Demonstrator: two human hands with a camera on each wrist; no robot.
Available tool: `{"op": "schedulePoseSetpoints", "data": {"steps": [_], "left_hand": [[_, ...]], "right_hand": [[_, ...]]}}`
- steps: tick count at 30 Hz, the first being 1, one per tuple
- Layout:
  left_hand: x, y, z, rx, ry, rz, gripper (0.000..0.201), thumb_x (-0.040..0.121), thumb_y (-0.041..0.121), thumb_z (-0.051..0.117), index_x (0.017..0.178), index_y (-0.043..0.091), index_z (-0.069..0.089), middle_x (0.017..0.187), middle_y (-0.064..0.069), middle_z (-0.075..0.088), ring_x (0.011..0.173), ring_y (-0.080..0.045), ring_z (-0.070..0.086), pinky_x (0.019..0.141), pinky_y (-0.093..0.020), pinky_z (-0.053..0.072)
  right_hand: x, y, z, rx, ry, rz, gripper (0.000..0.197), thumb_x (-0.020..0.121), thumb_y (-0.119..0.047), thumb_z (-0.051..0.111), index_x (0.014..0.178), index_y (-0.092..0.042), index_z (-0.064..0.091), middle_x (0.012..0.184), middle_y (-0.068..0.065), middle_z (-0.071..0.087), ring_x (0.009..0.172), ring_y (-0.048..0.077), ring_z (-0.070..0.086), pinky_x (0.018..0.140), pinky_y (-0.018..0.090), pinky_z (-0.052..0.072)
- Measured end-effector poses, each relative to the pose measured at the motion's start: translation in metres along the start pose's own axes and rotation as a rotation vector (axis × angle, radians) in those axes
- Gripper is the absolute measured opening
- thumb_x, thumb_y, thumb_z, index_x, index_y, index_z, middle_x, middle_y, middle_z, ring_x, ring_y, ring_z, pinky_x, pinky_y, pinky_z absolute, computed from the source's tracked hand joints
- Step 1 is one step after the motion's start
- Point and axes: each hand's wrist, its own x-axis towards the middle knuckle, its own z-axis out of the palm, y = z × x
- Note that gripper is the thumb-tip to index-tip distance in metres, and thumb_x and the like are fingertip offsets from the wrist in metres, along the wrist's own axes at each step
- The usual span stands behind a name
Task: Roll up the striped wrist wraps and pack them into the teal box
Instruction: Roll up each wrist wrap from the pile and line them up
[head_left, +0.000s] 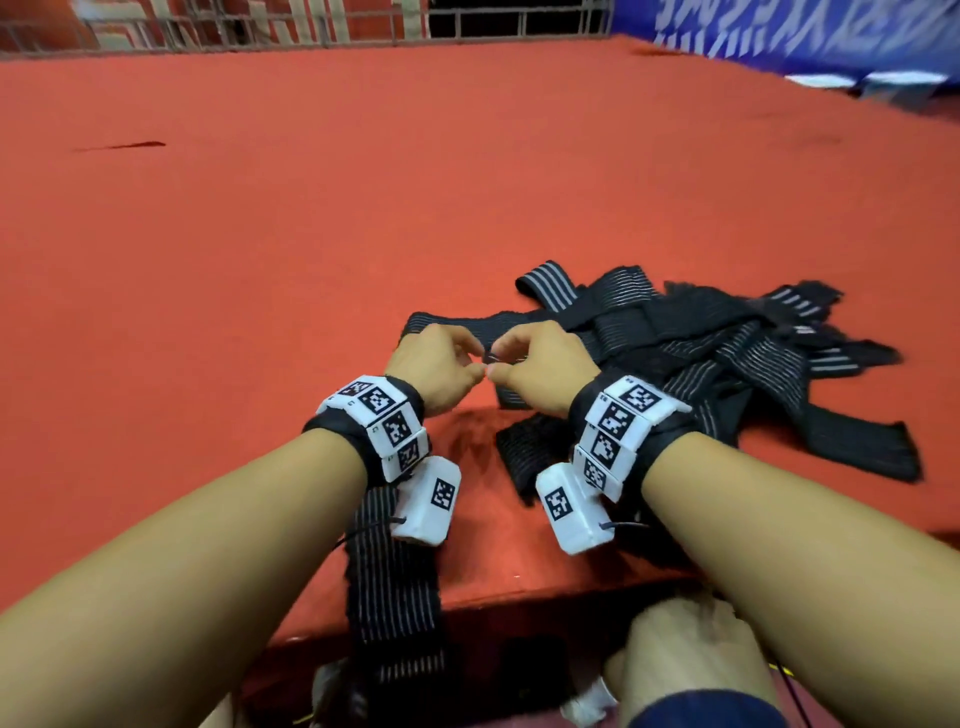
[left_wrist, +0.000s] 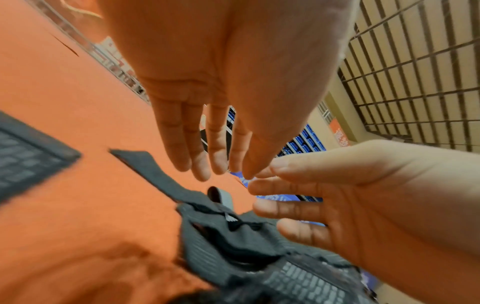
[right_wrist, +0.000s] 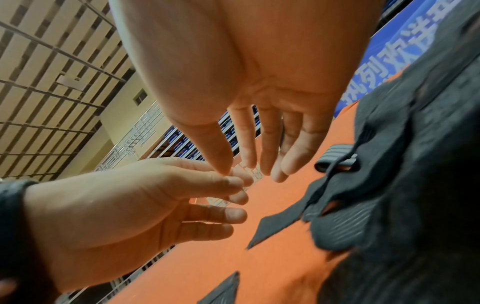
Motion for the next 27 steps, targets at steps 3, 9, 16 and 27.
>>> {"op": "schedulePoseSetpoints", "data": {"steps": [3,9,16,27], "left_hand": [[0.001,0.038,0.019,-0.036,-0.045,0.071,0.021,0.090,0.037,0.072,0.107,0.026,0.072,0.095,0.005,0.069,0.096,-0.019,0.064,0.078,-0.025,0.043],[0.004,0.085,0.063,0.002,-0.210,0.085,0.044,0.083,0.040,0.080,0.122,0.024,0.067,0.121,0.002,0.070,0.113,-0.018,0.064,0.097,-0.028,0.048],[0.009,0.101,0.090,0.088,-0.224,0.069,0.022,0.080,0.029,0.080,0.092,0.029,0.061,0.107,0.000,0.071,0.104,-0.024,0.066,0.093,-0.036,0.052],[-0.007,0.105,0.059,-0.116,-0.027,0.176,0.019,0.085,0.015,0.054,0.071,0.024,0.063,0.070,0.004,0.064,0.076,-0.021,0.061,0.071,-0.032,0.050]], "right_hand": [[-0.013,0.025,-0.032,0.023,0.102,0.058,0.023,0.085,-0.031,0.077,0.105,-0.019,0.073,0.107,-0.001,0.073,0.108,0.018,0.064,0.093,0.028,0.047],[-0.038,0.076,-0.078,0.060,0.260,0.201,0.013,0.086,-0.024,0.076,0.097,-0.018,0.073,0.093,-0.004,0.069,0.105,0.020,0.065,0.091,0.025,0.046],[-0.048,0.103,-0.083,0.049,0.241,0.270,0.021,0.085,-0.029,0.078,0.101,-0.018,0.073,0.099,-0.002,0.071,0.101,0.018,0.064,0.080,0.021,0.039],[-0.040,0.090,-0.073,0.285,0.285,0.286,0.064,0.083,-0.057,0.067,0.125,-0.012,0.050,0.090,0.002,0.073,0.089,0.023,0.072,0.084,0.042,0.057]]}}
